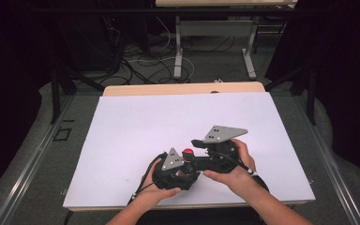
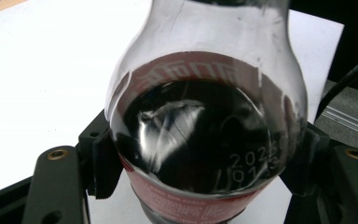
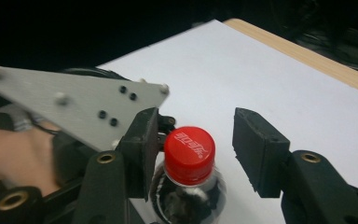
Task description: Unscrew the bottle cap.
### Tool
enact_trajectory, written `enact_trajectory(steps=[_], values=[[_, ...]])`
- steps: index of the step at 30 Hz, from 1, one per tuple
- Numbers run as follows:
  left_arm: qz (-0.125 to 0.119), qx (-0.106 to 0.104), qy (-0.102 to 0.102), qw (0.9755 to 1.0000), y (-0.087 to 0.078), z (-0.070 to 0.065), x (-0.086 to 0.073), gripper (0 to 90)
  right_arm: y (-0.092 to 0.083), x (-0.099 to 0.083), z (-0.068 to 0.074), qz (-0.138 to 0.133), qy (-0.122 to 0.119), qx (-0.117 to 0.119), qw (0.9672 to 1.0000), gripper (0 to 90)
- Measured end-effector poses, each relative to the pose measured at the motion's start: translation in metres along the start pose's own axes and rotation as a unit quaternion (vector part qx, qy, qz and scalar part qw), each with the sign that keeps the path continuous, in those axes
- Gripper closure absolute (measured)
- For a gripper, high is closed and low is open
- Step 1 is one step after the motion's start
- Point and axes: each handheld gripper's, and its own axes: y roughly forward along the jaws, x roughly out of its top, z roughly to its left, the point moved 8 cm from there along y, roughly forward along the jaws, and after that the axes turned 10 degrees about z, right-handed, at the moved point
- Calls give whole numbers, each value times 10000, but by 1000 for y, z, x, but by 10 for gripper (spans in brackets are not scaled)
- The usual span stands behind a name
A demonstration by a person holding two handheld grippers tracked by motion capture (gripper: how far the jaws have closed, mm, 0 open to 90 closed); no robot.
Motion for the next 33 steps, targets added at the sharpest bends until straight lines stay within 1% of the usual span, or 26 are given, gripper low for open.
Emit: enact_trajectory(steps=[3,4,5,8,11,12,13,14,15,16,17,19,20,21,22,23,24,25,26,27,28,29,30,31,32,33], values=[[-38,44,-14,10000,0,1,0,293,7,-4,0,100,40,-78,9999,525],[19,3,5,10000,-2,2,0,293,9,-5,1,148,41,-69,9999,543],[-48,25,-18,10000,-1,2,1,294,11,-6,0,146,9,-83,9999,555],[-39,21,-25,10000,-2,1,1,294,10,-7,0,169,93,52,9998,596],[-25,-7,2,10000,-2,1,1,294,9,-7,-1,190,52,125,9997,603],[-23,-27,24,10000,-2,0,0,294,8,-7,0,212,-26,182,9996,604],[-52,-36,62,10000,-2,1,1,294,9,-7,0,210,-212,245,9993,605],[60,-112,171,9998,-3,1,-1,294,8,-7,-1,257,-329,275,9988,606],[-42,-97,177,9998,-3,0,0,294,8,-7,-1,276,-465,405,9977,606],[-43,-139,190,9997,-3,0,0,294,8,-7,-1,314,-663,549,9958,606],[-43,-139,190,9997,-3,0,0,294,8,-6,-3,332,-762,667,9943,606],[6,-319,257,9992,-5,-4,0,294,6,-6,-5,423,-1081,998,9882,606],[7,-322,332,9989,-5,-4,0,294,5,-5,-7,482,-1212,1165,9846,607],[5,-379,385,9985,-6,-6,0,295,5,-4,-8,462,-1401,1380,9794,607],[5,-379,385,9985,-6,-6,0,295,3,-4,-9,554,-1534,1597,9736,607],[-4,-476,507,9976,-6,-9,1,294,2,-5,-9,615,-1663,1818,9672,607],[-11,-549,536,9971,-6,-12,0,294,1,-4,-10,632,-1814,1956,9617,607],[-17,-563,635,9964,-6,-13,0,294,0,-5,-11,675,-1970,2135,9545,607],[-5,-604,701,9957,-6,-15,0,294,-1,-5,-11,715,-2191,2317,9451,607],[-5,-604,701,9957,-6,-15,0,294,-2,-6,-11,720,-2286,2464,9391,608],[-17,-695,686,9952,-6,-19,0,294,-3,-6,-12,740,-2398,2621,9318,608],[-17,-695,686,9952,-6,-19,0,294,-3,-6,-12,740,-2398,2621,9318,608],[-9,-672,753,9949,-6,-19,0,294,-4,-7,-11,748,-2637,2700,9230,608],[12,-639,836,9944,-5,-18,0,294,-4,-7,-11,780,-2722,2742,9190,608],[17,-696,793,9944,-5,-20,-1,294,-4,-7,-11,780,-2722,2742,9190,608],[11,-703,800,9943,-5,-21,-1,294,-4,-8,-10,787,-2792,2751,9166,607]])
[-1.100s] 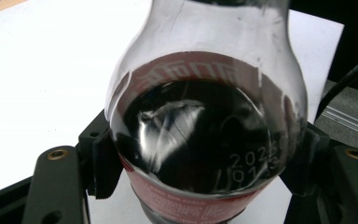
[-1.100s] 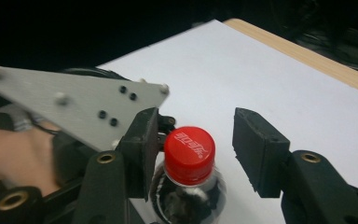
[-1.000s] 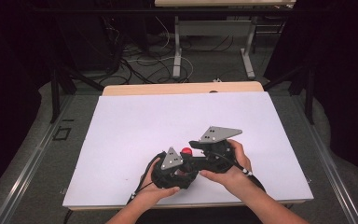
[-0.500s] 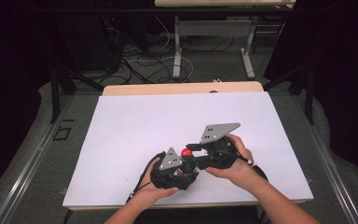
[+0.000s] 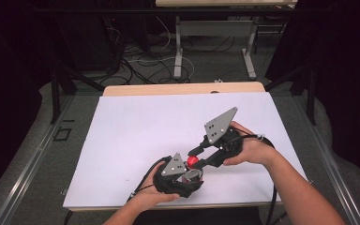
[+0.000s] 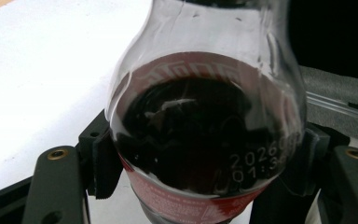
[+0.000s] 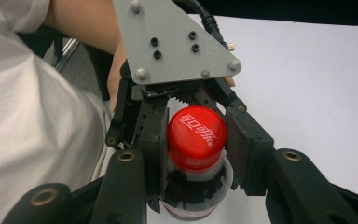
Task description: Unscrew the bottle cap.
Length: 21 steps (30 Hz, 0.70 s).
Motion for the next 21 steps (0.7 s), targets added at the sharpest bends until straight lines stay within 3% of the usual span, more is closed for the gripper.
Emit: enact_trajectory(steps=[3,4,5,7,8,9,10,11,12,16,18,20,21], values=[[-2,8,-48,10000,0,1,0,294,0,0,0,13,9,-103,9999,602],[8,62,-17,10000,-1,3,0,294,-1,1,-1,0,141,-141,9998,571],[-28,96,-125,9999,-1,4,1,294,-1,2,-1,-60,344,-140,9993,480],[0,105,-166,9998,-2,5,0,294,-2,3,-2,-128,485,-237,9985,455],[-2,203,-195,9996,-3,9,0,294,-4,7,-1,-240,701,-496,9960,455],[-2,203,-195,9996,-3,9,0,294,-4,7,-1,-240,701,-496,9960,455],[-49,268,-204,9994,-3,11,1,294,-6,10,-1,-328,1074,-887,9897,452],[-56,304,-258,9992,-3,12,1,294,-6,10,-1,-328,1074,-887,9897,452],[-16,377,-305,9988,-3,15,0,294,-7,14,-1,-505,1608,-1243,9778,467],[-10,541,-426,9976,-3,17,0,294,-4,17,1,-631,2279,-1965,9516,498],[-39,591,-476,9971,-3,18,0,294,-2,17,3,-679,2668,-2194,9360,504],[-22,592,-565,9966,-2,18,-1,294,0,19,4,-776,2854,-2354,9258,517],[-35,623,-584,9963,-2,18,-1,294,2,19,4,-767,2900,-2404,9232,520]])
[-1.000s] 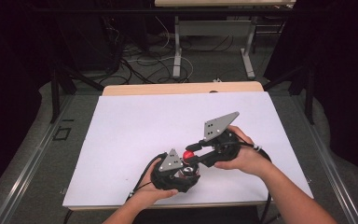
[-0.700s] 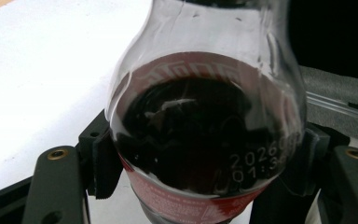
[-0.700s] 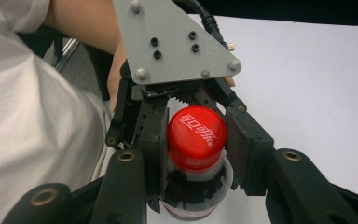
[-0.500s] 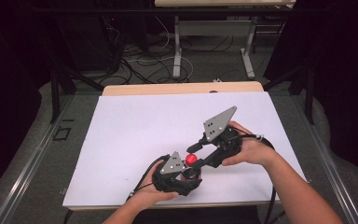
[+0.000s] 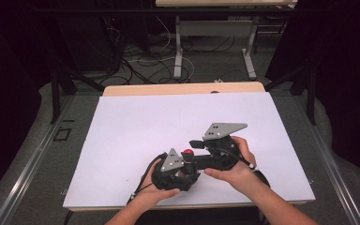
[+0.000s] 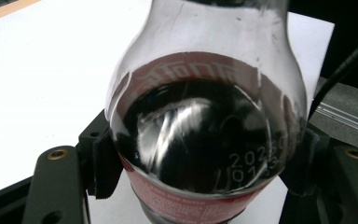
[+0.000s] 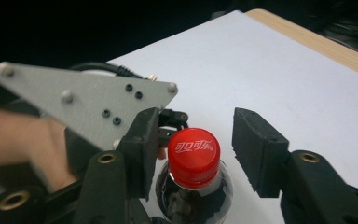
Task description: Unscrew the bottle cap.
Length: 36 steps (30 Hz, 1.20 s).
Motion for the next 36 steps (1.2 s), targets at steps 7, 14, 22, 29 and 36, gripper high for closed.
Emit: enact_trajectory(steps=[7,14,22,29,36], values=[[3,29,-40,10000,0,0,0,294,8,-6,0,141,1,-311,9994,566],[-21,21,-22,10000,-1,0,1,295,10,-7,0,127,-128,-162,9997,607],[30,-195,188,9996,-2,-4,0,295,8,-5,-8,409,-1467,1057,9827,610],[31,-417,410,9983,-2,-15,1,295,2,-7,-13,545,-2528,2160,9415,610],[28,-417,426,9982,-2,-13,0,295,3,-6,-14,628,-2632,2298,9349,581]])
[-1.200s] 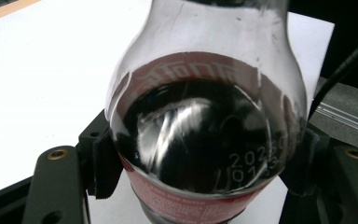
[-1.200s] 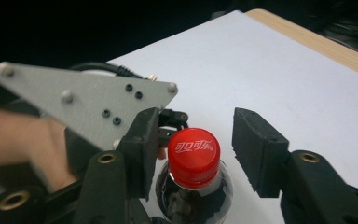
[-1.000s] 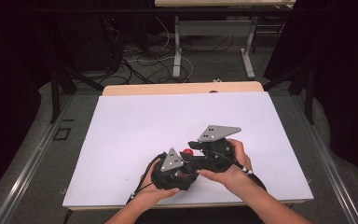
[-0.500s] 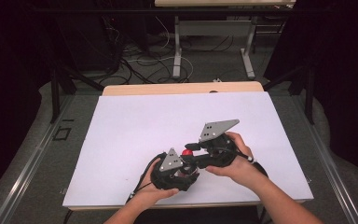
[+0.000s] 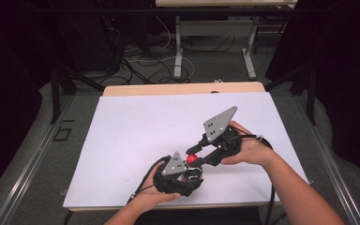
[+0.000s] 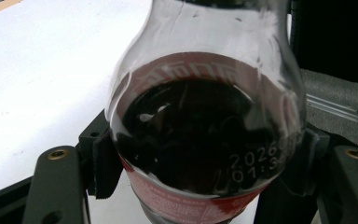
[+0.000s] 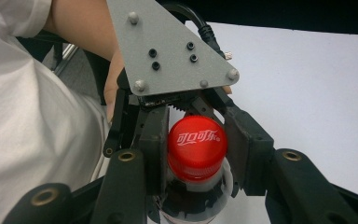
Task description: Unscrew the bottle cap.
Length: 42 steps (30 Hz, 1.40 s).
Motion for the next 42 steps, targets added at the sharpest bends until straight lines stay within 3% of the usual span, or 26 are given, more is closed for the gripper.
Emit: enact_trajectory(steps=[2,3,5,7,8,10,12,13,14,15,16,17,20,23,25,27,30,33,34,35,36,37,38,39,40,42], values=[[-57,54,-43,10000,-1,2,1,295,0,0,0,-7,67,-63,10000,521],[-85,84,-79,9999,-1,3,1,295,-2,3,0,-80,187,-329,9993,460],[-61,134,-118,9998,-2,6,1,295,-3,5,1,-157,254,-430,9986,455],[-70,197,-174,9996,-3,9,0,295,-6,9,2,-289,498,-761,9954,452],[-96,279,-243,9993,-3,11,1,295,-6,10,4,-325,909,-1066,9896,453],[-80,304,-271,9991,-3,12,0,294,-5,11,4,-365,1227,-1414,9816,464],[-71,347,-334,9988,-3,13,0,295,-3,11,7,-498,1627,-1665,9713,482],[-93,345,-366,9987,-2,13,0,295,-3,11,7,-498,1627,-1665,9713,482],[-90,352,-379,9986,-2,12,0,294,-2,12,8,-582,1785,-1782,9659,497],[-74,367,-379,9986,-1,12,0,294,0,12,10,-653,2117,-2046,9534,519],[-74,367,-379,9986,-1,12,0,295,0,12,10,-653,2117,-2046,9534,519],[-62,361,-378,9986,-1,12,0,295,0,12,11,-663,2206,-2074,9508,533],[-58,372,-365,9986,-1,11,0,294,3,11,12,-608,2519,-2311,9378,568],[-114,360,-426,9984,-1,10,2,294,6,10,13,-589,2612,-2302,9356,582],[-88,346,-450,9984,-3,9,2,294,7,9,12,-600,2673,-2399,9313,595],[-84,353,-448,9983,-3,10,1,295,8,8,12,-568,2692,-2389,9312,602],[-108,349,-430,9984,-3,10,2,295,8,8,11,-581,2497,-2313,9385,608],[-86,347,-370,9987,-3,10,1,295,7,8,9,-482,2105,-2031,9550,610],[-90,343,-369,9987,-3,10,1,295,7,8,9,-482,2105,-2031,9550,610],[-90,340,-347,9988,-3,11,1,295,5,6,8,-402,1966,-1882,9614,610],[-84,331,-328,9989,-3,10,1,295,4,6,4,-370,1553,-1617,9738,610],[-95,326,-308,9989,-3,10,2,295,3,6,3,-376,1369,-1469,9789,610],[-73,284,-279,9992,-4,9,1,295,3,7,4,-377,1268,-1328,9823,610],[-80,267,-271,9992,-4,9,2,295,3,7,4,-377,1268,-1328,9823,610],[-79,205,-269,9994,-4,6,2,295,1,6,3,-294,950,-1080,9892,610],[-72,181,-239,9995,-4,6,2,295,0,6,1,-262,673,-846,9938,611]])
